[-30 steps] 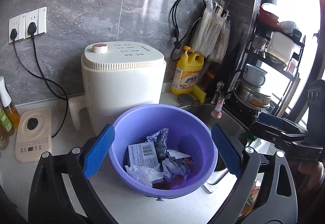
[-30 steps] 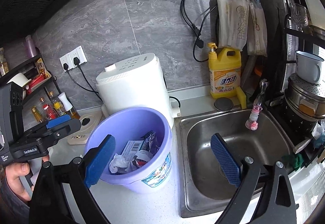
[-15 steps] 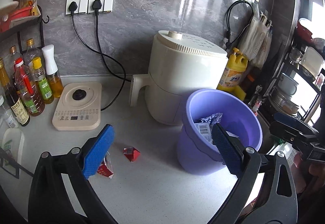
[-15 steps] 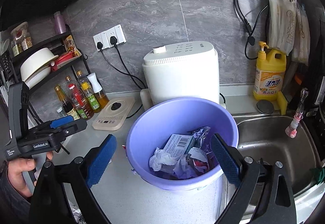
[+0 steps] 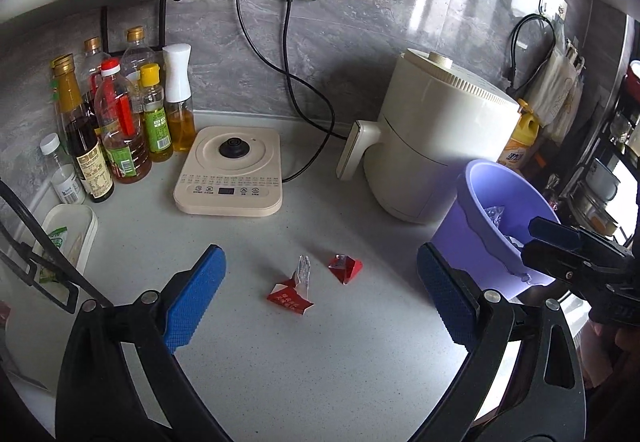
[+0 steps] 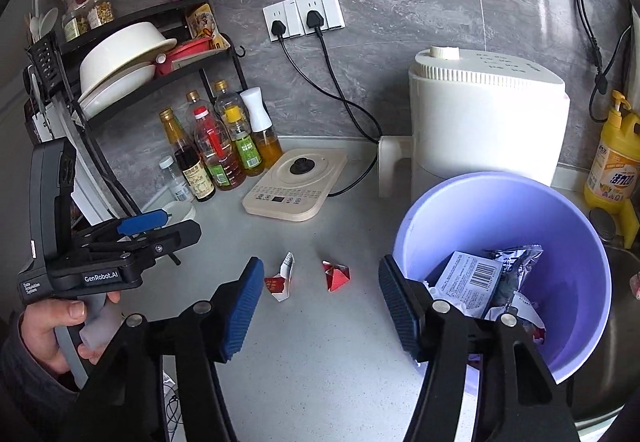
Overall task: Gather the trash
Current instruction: 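Move both open tools back toward the red paper scraps on the counter, then grasp the red-and-white paper wrapper with the left tool while the right grasps the red triangle scrap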
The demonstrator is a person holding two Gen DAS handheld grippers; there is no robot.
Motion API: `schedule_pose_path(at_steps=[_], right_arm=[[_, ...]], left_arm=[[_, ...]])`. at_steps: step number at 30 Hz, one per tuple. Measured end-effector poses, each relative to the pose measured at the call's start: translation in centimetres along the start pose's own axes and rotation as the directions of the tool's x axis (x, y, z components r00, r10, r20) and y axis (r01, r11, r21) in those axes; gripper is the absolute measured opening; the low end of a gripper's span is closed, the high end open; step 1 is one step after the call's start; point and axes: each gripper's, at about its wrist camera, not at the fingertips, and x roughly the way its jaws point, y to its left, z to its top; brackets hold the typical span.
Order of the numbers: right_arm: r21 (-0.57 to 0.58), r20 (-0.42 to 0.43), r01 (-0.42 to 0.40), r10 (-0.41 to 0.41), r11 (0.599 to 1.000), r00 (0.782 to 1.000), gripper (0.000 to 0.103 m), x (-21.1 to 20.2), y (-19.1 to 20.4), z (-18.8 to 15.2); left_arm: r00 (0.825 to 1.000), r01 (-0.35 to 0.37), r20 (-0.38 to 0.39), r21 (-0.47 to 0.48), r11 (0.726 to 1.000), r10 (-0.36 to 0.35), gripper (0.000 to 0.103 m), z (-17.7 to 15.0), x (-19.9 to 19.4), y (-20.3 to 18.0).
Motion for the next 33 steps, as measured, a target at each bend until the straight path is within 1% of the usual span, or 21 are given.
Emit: schedule_pose_path(at_steps=[2,4,7,10,12,15,20,23,29,30,31,32,33], right_arm=[[-0.028,-0.021,0.002,-0.002,1.0,1.0,0.054,1.4,1.1,0.0],[-0.055,-0.05,0.021,-0.024,0.998,0.998,0.053,3.0,2.1,-0.2],[-0.055,-0.099,0.033,-0.039,0.998,0.994,0.05,5.2,2.8,-0.7],[-0.047,-0.136,0.059,-0.065,0.997,0.989,0.049,6.9,3.0,-1.3],[-0.04,-0.154,0.079,-0.084,0.996,0.984,0.049,7.8,3.1,-1.7],[-0.022,-0.179,0.114,-0.116,0.993,0.977,0.049,9.0,2.9,-2.4],[0.001,-0.219,0.172,-0.168,0.985,0.961,0.049,11.0,2.8,-3.3],[0.01,-0.242,0.203,-0.194,0.979,0.951,0.049,12.3,2.5,-3.4],[0.014,-0.273,0.255,-0.242,0.967,0.931,0.049,14.8,1.8,-2.7],[0.014,-0.281,0.26,-0.246,0.966,0.928,0.049,15.3,1.6,-2.6],[0.014,-0.29,0.265,-0.249,0.964,0.924,0.049,15.8,1.4,-2.5],[0.014,-0.301,0.269,-0.252,0.963,0.92,0.049,16.3,1.3,-2.3],[0.016,-0.309,0.271,-0.253,0.963,0.917,0.05,16.8,1.1,-2.1]], left_arm=[[1.0,-0.006,0.0,-0.009,1.0,0.006,0.094,-0.3,0.0,1.2],[1.0,-0.006,-0.01,-0.016,1.0,0.006,0.091,-0.6,0.5,2.2],[0.999,0.025,-0.047,-0.029,0.999,-0.026,0.085,-1.1,2.0,3.4],[0.993,0.05,-0.108,-0.039,0.998,-0.054,0.075,-1.8,4.4,4.2],[0.987,0.079,-0.139,-0.041,0.996,-0.084,0.072,-2.3,6.1,4.4],[0.976,0.119,-0.181,-0.018,0.993,-0.12,0.069,-2.7,8.7,4.5],[0.951,0.171,-0.262,-0.002,0.985,-0.165,0.061,-3.8,13.3,4.9],[0.939,0.187,-0.295,0.002,0.982,-0.178,0.061,-4.1,15.3,5.3],[0.92,0.236,-0.331,0.042,0.971,-0.209,0.061,-4.0,18.4,5.0],[0.919,0.241,-0.335,0.051,0.969,-0.21,0.058,-3.9,18.8,5.0],[0.915,0.243,-0.345,0.061,0.968,-0.208,0.052,-3.9,19.3,5.0],[0.919,0.243,-0.338,0.083,0.967,-0.202,0.039,-3.7,19.6,5.1],[0.92,0.239,-0.343,0.1,0.966,-0.192,0.027,-3.6,19.9,5.2]])
